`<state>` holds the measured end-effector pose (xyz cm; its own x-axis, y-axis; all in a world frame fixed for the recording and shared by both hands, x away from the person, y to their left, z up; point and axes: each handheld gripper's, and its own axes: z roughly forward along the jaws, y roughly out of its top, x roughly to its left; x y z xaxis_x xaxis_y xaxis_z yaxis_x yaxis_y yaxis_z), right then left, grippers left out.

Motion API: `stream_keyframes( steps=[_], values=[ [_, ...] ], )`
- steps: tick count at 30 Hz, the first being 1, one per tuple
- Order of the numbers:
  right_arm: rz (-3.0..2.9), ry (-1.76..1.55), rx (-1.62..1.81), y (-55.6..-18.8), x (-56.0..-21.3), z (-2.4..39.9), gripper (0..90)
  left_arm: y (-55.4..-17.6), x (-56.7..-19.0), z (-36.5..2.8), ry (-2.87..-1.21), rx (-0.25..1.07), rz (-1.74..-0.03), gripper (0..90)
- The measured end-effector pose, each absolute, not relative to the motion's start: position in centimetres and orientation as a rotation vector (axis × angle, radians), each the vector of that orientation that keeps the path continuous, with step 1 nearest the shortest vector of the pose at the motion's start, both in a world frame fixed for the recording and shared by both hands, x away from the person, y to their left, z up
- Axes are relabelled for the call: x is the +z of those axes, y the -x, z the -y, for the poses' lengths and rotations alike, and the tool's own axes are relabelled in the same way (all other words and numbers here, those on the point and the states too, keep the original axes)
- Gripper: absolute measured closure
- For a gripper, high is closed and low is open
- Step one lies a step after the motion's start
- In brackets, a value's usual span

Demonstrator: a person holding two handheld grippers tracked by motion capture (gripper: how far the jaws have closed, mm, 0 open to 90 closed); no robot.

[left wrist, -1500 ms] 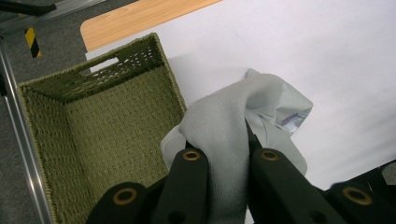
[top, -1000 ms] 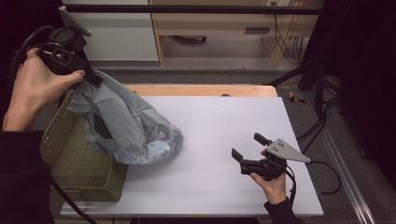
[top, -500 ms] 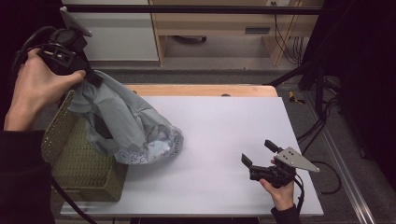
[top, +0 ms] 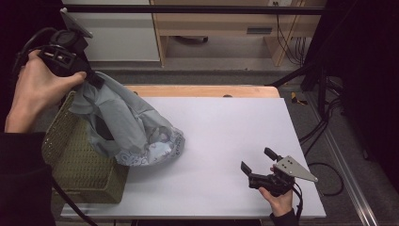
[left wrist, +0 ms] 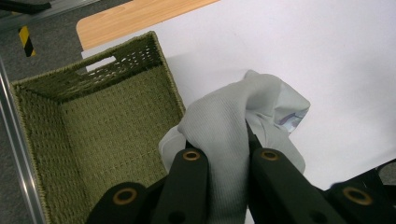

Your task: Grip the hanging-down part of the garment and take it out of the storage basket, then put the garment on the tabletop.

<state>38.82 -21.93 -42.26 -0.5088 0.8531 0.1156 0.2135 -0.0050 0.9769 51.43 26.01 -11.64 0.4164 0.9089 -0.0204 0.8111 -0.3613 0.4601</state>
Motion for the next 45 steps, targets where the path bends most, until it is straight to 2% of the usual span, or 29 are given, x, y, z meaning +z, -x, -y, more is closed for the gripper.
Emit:
stream_keyframes(
  steps=[16,31,45],
  values=[
    [-1.745,-1.104,1.543,-39.0,-42.5,22.1,1.7,-51.2,-11.6,-23.5,-2.294,0.324,-1.381,86.2],
    [-1.749,-1.114,1.548,-38.5,-42.4,22.4,1.6,-50.7,-12.7,-15.9,-2.405,0.29,-1.145,86.1],
    [-1.769,-1.111,1.554,-38.4,-42.5,22.0,1.6,-50.4,-15.4,-9.1,-2.476,0.255,-0.95,86.1]
  ],
)
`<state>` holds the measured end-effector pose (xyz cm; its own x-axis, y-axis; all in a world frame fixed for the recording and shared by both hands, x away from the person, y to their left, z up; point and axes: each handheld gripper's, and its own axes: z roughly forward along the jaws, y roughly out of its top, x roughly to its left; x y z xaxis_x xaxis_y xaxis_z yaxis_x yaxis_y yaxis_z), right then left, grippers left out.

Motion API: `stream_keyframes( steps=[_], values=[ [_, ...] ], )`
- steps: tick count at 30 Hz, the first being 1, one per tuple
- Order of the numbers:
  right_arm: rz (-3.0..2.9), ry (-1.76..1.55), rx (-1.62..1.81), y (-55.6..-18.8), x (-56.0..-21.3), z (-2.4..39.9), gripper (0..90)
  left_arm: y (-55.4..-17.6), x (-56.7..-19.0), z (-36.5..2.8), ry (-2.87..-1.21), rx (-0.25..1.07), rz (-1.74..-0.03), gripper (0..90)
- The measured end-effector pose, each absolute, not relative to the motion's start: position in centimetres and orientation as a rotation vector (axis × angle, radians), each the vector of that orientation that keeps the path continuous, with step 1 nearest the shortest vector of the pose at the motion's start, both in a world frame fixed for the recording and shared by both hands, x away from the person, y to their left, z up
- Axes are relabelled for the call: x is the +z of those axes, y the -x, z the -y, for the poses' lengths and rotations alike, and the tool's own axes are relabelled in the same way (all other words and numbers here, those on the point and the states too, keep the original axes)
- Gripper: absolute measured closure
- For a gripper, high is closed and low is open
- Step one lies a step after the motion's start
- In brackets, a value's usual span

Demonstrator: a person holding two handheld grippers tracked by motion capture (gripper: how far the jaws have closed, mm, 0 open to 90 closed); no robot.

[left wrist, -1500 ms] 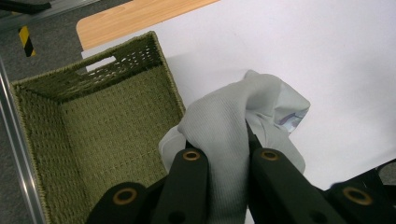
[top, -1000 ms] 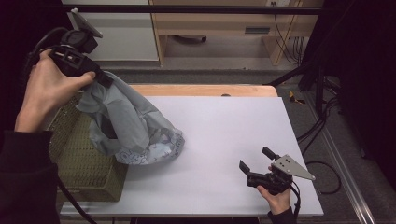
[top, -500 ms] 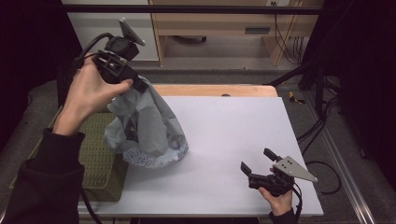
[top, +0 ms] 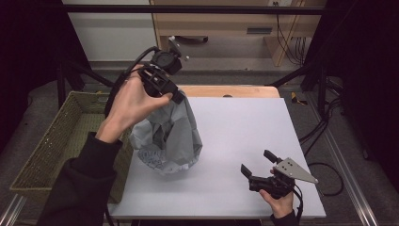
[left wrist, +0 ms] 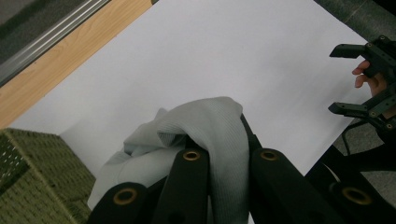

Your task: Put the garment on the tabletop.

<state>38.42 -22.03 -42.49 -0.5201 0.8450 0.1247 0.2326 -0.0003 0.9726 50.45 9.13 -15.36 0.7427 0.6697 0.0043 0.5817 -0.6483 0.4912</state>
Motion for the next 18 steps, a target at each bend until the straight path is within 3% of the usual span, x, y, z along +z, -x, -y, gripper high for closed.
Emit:
stream_keyframes(
  steps=[18],
  values=[
    [-1.777,-1.11,1.554,-38.5,-42.7,21.9,1.6,-51.7,-22.5,-6.4,-2.507,0.157,-0.866,86.0]
  ],
)
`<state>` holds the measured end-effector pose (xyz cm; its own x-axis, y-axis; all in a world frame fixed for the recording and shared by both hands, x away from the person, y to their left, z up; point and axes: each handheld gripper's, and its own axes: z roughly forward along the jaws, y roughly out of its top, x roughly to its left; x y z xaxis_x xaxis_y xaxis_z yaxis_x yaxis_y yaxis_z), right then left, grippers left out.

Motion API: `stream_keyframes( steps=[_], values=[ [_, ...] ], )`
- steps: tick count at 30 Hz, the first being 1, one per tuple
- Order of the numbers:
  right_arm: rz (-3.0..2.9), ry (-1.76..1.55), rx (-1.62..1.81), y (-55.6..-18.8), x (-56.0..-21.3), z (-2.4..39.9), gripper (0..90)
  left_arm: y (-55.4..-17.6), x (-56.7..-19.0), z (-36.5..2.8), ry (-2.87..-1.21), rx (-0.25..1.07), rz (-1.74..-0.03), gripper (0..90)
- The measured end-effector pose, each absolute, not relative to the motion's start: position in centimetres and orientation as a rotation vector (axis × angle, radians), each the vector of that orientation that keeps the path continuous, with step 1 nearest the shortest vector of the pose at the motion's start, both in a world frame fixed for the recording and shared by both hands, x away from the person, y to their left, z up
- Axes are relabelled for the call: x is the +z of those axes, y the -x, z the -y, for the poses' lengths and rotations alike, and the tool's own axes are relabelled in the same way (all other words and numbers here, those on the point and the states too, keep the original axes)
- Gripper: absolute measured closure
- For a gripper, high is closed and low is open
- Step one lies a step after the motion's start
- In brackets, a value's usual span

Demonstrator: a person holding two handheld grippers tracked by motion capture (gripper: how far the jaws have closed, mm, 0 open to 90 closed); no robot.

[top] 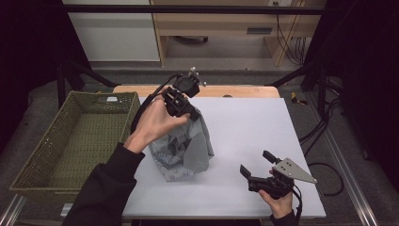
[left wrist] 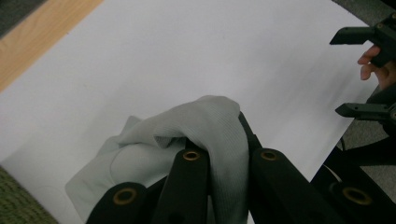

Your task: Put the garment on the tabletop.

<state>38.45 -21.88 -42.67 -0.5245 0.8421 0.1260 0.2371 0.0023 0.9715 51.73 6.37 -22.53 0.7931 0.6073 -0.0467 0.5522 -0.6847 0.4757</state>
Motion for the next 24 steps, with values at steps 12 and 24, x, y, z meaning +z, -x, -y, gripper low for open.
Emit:
stream_keyframes(
  steps=[12,24],
  values=[
    [-1.77,-1.114,1.554,-38.4,-42.6,22.1,1.6,-52.3,-26.9,-5.8,-2.525,0.097,-0.838,85.8],
    [-1.755,-1.126,1.562,-38.4,-42.6,22.4,1.4,-52.6,-32.0,-5.5,-2.51,0.031,-0.838,85.3]
  ],
)
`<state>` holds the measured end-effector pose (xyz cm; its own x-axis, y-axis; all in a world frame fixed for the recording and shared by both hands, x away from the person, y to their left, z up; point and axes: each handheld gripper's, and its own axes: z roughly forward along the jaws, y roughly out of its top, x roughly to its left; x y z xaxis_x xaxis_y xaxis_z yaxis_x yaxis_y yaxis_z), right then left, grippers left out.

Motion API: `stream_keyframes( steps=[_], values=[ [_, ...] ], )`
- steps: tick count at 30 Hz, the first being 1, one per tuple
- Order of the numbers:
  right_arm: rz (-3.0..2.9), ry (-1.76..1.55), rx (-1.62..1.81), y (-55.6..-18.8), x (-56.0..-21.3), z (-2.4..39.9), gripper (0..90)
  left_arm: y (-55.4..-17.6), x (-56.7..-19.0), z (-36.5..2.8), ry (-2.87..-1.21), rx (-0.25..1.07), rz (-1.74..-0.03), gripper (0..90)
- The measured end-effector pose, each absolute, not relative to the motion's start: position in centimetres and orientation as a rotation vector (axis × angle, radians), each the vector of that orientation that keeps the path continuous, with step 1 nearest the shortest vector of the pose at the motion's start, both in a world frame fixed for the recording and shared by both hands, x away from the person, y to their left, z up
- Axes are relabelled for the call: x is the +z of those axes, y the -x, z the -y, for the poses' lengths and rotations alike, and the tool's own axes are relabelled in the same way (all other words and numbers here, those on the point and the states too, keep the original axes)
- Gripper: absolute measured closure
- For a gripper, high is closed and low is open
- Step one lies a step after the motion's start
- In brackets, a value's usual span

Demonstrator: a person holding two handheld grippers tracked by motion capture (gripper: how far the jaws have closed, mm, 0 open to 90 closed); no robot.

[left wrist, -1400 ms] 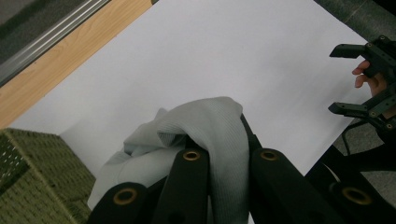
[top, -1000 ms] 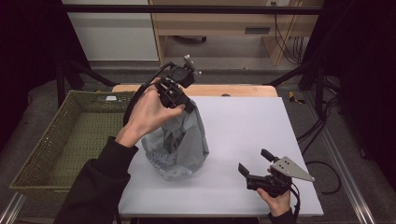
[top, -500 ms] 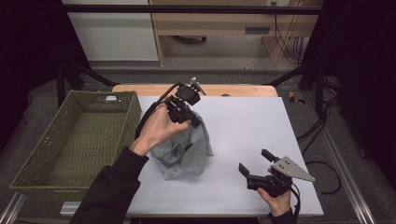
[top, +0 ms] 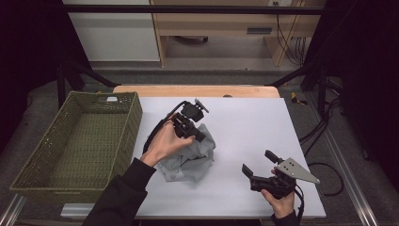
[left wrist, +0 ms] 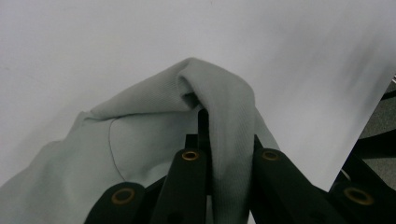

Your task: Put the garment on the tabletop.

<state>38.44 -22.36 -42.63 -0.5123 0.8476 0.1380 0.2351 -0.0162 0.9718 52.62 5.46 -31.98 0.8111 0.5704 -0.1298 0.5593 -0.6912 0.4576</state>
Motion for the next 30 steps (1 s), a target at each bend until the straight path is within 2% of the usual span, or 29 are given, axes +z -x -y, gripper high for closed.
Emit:
stream_keyframes(
  steps=[6,9,11,12,17,20,24,30],
  values=[
    [-1.758,-1.131,1.559,-38.4,-42.6,22.3,1.4,-52.6,-34.1,-5.3,-2.52,-0.017,-0.832,84.2],
    [-1.753,-1.132,1.565,-38.4,-42.6,22.3,1.4,-52.5,-34.4,-5.3,-2.522,-0.019,-0.828,79.3],
    [-1.76,-1.129,1.548,-38.5,-42.6,22.3,1.4,-52.3,-34.4,-5.3,-2.525,-0.003,-0.809,67.6],
    [-1.765,-1.126,1.551,-38.5,-42.6,22.3,1.4,-52.1,-34.0,-5.4,-2.504,0.033,-0.79,57.9],
    [-1.762,-1.115,1.552,-38.5,-42.6,22.2,1.4,-51.7,-32.6,-5.8,-2.422,0.082,-0.76,29.5],
    [-1.765,-1.122,1.555,-38.5,-42.6,22.1,1.4,-51.0,-31.3,-6.2,-2.331,0.12,-0.752,19.7],
    [-1.768,-1.098,1.551,-38.5,-42.6,22.2,1.3,-50.2,-30.5,-6.8,-2.279,0.158,-0.742,14.3],
    [-1.765,-1.111,1.558,-38.4,-42.4,22.1,1.2,-48.7,-30.5,-8.3,-2.169,0.258,-0.728,12.6]
  ],
)
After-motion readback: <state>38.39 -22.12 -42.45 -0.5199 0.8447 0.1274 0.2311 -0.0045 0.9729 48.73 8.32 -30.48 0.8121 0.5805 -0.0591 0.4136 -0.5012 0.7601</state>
